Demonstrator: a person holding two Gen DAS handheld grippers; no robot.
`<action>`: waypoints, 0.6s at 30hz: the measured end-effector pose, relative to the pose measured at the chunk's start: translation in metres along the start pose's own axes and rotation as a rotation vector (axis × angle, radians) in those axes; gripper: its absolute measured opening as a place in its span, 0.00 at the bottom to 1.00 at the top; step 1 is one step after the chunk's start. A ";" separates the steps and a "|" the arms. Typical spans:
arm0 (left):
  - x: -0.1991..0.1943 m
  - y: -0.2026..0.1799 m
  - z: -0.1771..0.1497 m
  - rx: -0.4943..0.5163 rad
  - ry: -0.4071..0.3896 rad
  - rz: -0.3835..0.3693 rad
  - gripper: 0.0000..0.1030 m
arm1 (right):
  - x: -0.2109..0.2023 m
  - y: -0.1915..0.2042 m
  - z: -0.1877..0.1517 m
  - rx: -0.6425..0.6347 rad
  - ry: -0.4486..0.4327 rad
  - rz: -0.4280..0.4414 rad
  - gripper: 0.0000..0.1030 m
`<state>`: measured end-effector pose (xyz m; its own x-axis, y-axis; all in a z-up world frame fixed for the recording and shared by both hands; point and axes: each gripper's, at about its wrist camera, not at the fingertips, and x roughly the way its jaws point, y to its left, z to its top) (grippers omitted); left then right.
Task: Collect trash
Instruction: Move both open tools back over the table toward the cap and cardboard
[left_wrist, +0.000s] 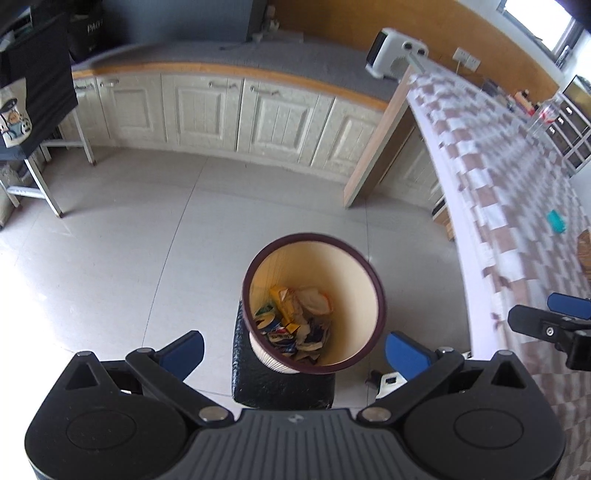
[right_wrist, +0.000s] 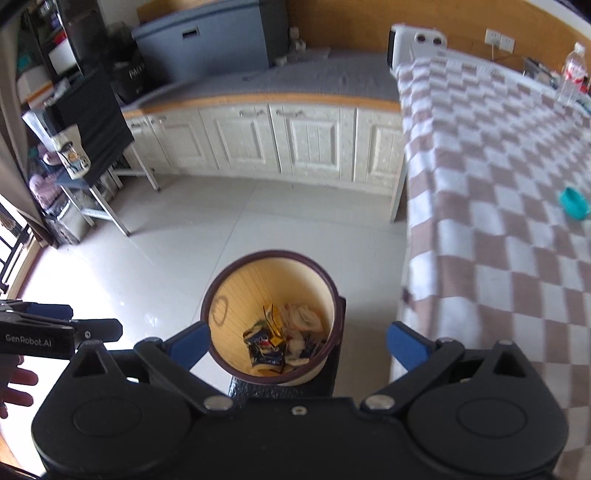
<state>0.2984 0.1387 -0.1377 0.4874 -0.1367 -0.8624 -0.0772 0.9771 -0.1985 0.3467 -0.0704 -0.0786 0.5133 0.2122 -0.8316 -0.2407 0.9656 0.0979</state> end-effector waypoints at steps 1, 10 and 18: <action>-0.006 -0.005 -0.001 0.002 -0.014 0.000 1.00 | -0.009 -0.003 -0.001 0.000 -0.013 0.002 1.00; -0.062 -0.069 -0.014 0.011 -0.150 -0.009 1.00 | -0.080 -0.051 -0.014 0.012 -0.124 0.000 1.00; -0.091 -0.139 -0.029 0.039 -0.262 -0.026 1.00 | -0.130 -0.107 -0.035 0.018 -0.225 -0.019 1.00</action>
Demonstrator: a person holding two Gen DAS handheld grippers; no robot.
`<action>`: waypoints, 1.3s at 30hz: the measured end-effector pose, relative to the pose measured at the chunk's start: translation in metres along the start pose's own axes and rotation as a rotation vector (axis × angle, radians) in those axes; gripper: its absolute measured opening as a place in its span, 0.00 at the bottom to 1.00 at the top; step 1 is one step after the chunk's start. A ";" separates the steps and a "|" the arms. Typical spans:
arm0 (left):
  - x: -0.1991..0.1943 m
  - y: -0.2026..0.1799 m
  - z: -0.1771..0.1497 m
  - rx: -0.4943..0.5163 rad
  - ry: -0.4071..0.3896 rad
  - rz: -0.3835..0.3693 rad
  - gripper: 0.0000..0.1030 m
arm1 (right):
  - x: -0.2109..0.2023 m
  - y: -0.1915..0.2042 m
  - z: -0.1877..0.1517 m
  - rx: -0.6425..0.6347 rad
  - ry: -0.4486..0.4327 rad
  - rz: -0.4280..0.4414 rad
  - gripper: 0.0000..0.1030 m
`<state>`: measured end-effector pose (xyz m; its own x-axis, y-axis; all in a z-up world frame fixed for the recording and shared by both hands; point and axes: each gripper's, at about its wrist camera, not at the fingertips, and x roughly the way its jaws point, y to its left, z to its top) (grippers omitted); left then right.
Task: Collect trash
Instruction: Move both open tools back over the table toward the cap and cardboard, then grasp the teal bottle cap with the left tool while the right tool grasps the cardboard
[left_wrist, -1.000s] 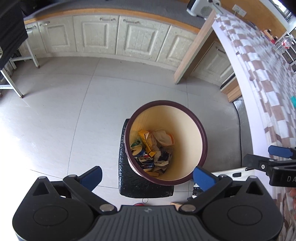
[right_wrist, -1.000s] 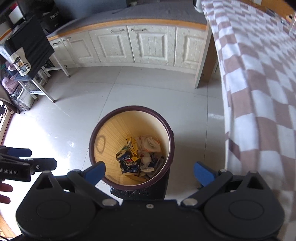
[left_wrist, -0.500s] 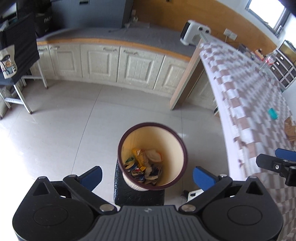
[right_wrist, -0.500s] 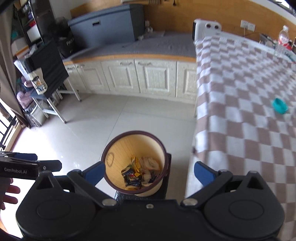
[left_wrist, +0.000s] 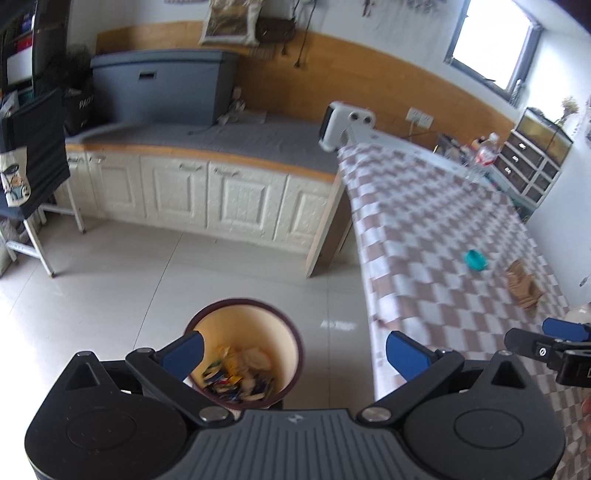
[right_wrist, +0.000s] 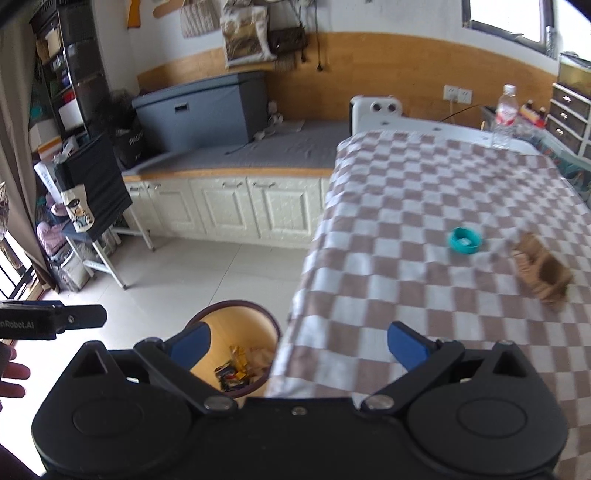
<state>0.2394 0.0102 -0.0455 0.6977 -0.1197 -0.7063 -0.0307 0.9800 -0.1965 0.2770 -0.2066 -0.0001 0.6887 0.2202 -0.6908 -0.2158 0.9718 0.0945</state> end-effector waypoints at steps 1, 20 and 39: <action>-0.002 -0.009 -0.001 0.005 -0.012 -0.002 1.00 | -0.005 -0.008 -0.002 0.003 -0.010 -0.002 1.00; 0.023 -0.182 0.015 0.154 -0.155 -0.164 1.00 | -0.057 -0.157 -0.014 -0.010 -0.187 -0.143 1.00; 0.150 -0.284 0.076 0.362 -0.119 -0.293 1.00 | 0.055 -0.318 0.011 0.190 -0.182 -0.178 1.00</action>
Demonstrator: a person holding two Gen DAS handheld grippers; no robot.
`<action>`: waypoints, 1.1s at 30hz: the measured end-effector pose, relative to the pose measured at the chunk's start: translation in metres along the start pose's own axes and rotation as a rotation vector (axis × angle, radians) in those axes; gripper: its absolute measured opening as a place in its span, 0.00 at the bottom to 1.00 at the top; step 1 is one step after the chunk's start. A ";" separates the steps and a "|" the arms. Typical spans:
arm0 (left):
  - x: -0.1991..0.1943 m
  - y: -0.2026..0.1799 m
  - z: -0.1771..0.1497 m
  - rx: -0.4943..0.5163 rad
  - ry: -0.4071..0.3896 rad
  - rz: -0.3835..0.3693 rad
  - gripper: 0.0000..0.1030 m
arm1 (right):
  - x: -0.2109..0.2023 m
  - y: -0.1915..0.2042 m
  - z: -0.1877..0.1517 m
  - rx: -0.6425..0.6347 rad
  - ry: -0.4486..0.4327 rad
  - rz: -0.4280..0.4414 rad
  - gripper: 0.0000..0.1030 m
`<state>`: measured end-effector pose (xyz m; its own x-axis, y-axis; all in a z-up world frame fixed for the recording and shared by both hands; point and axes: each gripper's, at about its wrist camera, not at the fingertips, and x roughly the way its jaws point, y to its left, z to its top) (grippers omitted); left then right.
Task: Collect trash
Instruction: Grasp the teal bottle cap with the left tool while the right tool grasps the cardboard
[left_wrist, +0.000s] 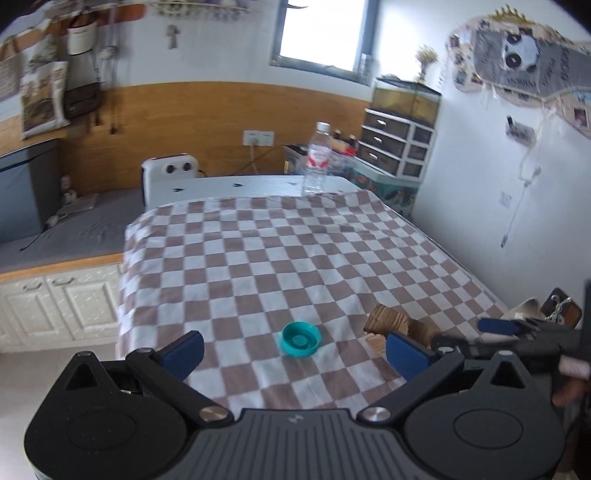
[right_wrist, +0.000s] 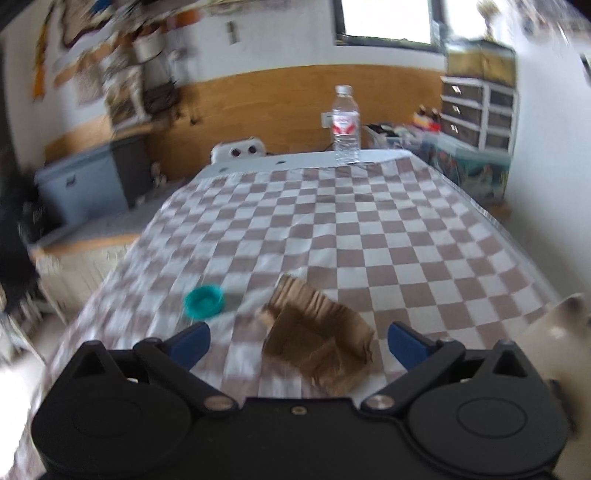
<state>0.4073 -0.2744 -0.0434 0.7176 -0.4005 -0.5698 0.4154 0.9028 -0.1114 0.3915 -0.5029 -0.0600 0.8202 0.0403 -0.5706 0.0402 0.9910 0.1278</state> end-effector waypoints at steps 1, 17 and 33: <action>0.007 -0.001 0.001 0.011 0.006 -0.011 1.00 | 0.010 -0.006 0.003 0.040 -0.002 0.005 1.00; 0.093 0.013 -0.006 0.102 0.067 -0.086 1.00 | 0.107 -0.031 -0.001 0.125 0.162 0.260 1.00; 0.160 0.003 -0.024 0.257 0.131 -0.056 0.82 | 0.062 0.035 -0.023 -0.131 0.175 0.224 1.00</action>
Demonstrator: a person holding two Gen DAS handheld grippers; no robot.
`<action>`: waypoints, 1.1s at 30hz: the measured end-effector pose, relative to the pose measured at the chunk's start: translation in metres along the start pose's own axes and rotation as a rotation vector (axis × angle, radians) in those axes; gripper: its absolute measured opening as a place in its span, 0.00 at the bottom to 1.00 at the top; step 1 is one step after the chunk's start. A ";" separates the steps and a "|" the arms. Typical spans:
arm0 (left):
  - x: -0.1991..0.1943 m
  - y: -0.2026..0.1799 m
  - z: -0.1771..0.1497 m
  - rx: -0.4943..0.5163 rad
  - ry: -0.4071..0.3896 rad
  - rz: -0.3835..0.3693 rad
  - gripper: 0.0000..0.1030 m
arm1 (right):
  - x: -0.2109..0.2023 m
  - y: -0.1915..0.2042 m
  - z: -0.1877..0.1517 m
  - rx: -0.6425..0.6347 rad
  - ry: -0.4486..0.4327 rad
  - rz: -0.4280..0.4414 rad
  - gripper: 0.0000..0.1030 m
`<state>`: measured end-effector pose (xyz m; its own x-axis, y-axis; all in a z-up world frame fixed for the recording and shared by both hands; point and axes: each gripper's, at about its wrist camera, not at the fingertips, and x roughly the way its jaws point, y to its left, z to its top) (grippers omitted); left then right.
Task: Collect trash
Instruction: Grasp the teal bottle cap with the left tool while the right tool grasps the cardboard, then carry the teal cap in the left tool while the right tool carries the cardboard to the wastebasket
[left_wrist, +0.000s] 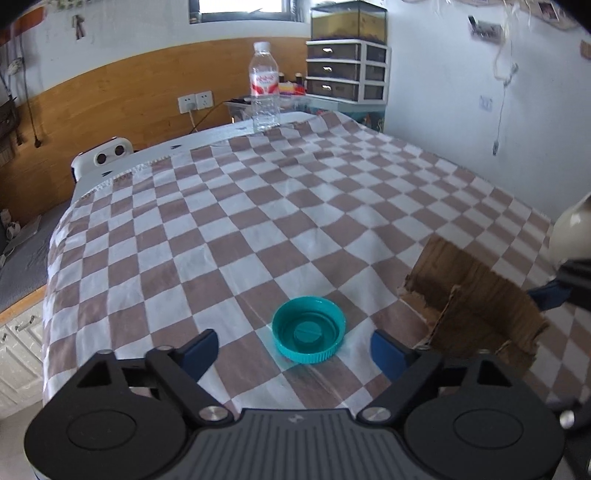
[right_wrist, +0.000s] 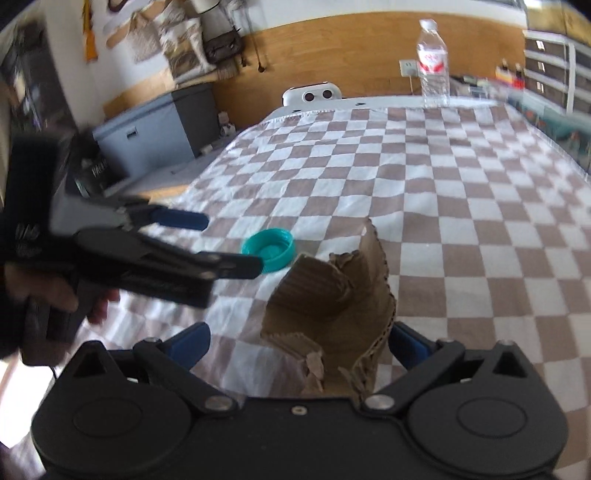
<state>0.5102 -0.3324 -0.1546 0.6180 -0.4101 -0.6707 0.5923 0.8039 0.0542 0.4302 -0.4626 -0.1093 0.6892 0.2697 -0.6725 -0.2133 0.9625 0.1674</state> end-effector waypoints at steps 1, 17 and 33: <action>0.004 -0.001 0.000 0.008 0.001 0.002 0.79 | 0.000 0.005 -0.001 -0.030 0.004 -0.032 1.00; 0.031 -0.006 0.006 0.057 0.027 -0.083 0.52 | 0.034 0.022 0.003 -0.058 -0.040 -0.309 1.00; -0.006 -0.003 -0.009 -0.055 0.063 -0.050 0.48 | -0.002 0.012 0.007 0.079 -0.020 -0.286 0.53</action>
<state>0.4999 -0.3285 -0.1571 0.5537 -0.4234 -0.7170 0.5912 0.8063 -0.0195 0.4313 -0.4517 -0.1010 0.7271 -0.0131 -0.6864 0.0456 0.9985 0.0292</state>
